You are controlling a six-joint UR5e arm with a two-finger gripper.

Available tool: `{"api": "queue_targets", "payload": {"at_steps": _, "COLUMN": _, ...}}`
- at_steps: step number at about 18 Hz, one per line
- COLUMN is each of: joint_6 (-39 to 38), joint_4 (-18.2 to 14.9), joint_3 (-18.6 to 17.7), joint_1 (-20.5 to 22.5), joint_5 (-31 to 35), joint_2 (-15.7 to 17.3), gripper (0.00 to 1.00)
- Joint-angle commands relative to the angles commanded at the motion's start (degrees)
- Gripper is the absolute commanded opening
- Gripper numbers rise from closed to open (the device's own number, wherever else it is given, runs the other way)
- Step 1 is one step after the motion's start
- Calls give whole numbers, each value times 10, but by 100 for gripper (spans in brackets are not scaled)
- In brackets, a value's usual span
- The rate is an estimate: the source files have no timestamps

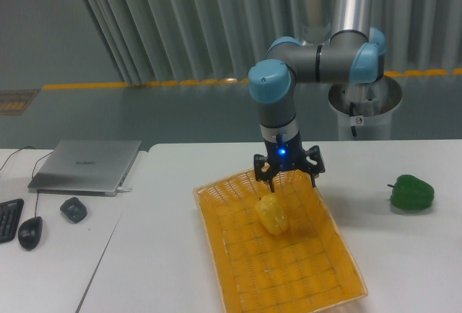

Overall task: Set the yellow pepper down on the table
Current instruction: 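Lower the open gripper over the yellow pepper in the basket, then close the gripper around the yellow pepper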

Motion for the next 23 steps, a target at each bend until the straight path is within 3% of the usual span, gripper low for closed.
{"api": "queue_targets", "payload": {"at_steps": 5, "joint_6": -24, "joint_4": 10, "joint_3": 26, "joint_1": -18, "joint_5": 4, "joint_2": -50, "gripper": 100}}
{"api": "queue_targets", "payload": {"at_steps": 12, "joint_6": -32, "joint_4": 11, "joint_3": 25, "joint_1": -30, "joint_5": 2, "joint_2": -60, "gripper": 100}}
{"api": "queue_targets", "payload": {"at_steps": 16, "joint_6": -37, "joint_4": 31, "joint_3": 21, "joint_1": -46, "joint_5": 9, "joint_2": -76, "gripper": 100}}
{"api": "queue_targets", "payload": {"at_steps": 23, "joint_6": -36, "joint_4": 31, "joint_3": 7, "joint_1": -48, "joint_5": 10, "joint_2": -75, "gripper": 100}}
